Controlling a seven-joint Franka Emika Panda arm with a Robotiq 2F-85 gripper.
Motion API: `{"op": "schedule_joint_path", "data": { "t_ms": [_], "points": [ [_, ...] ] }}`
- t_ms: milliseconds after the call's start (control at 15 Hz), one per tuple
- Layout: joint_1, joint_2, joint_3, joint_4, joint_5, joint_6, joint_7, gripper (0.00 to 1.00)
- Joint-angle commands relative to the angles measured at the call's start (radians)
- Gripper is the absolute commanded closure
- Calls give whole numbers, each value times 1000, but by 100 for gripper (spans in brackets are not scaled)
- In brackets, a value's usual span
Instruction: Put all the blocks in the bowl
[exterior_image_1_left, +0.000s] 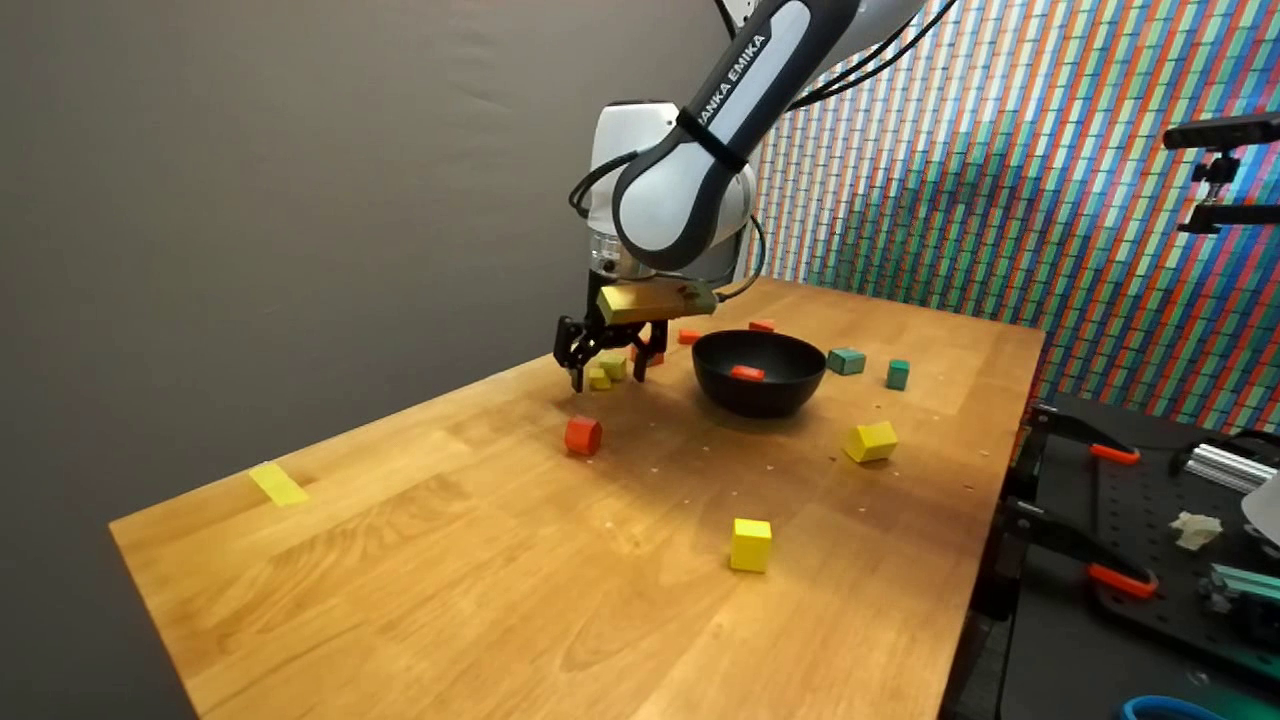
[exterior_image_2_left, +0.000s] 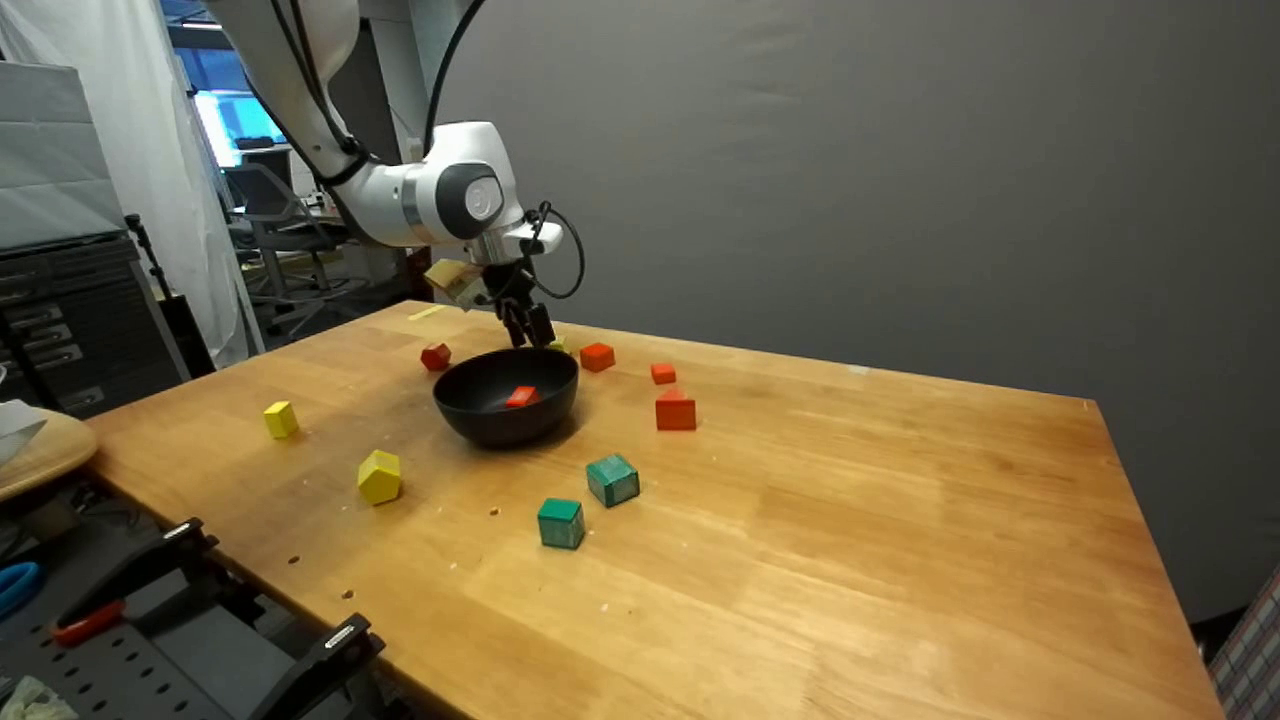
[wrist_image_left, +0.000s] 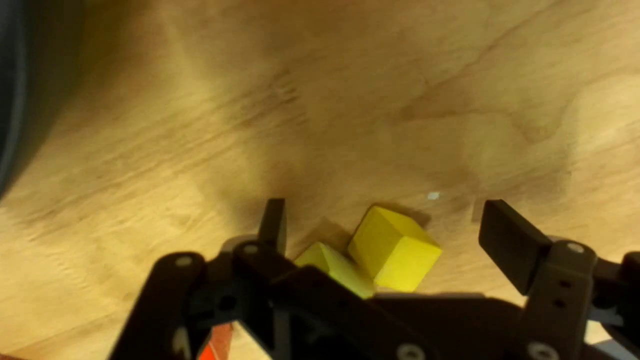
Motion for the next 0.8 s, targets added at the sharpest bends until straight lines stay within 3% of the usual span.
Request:
{"op": "schedule_joint_path", "data": {
  "t_ms": [0, 133, 200, 733],
  "points": [
    [-16, 56, 7, 98, 27, 18, 27, 3],
    [-13, 69, 7, 123, 24, 4, 28, 27],
    [-15, 68, 11, 125, 25, -5, 24, 29],
    [1, 8, -18, 55, 0, -56, 36, 90]
  ]
}}
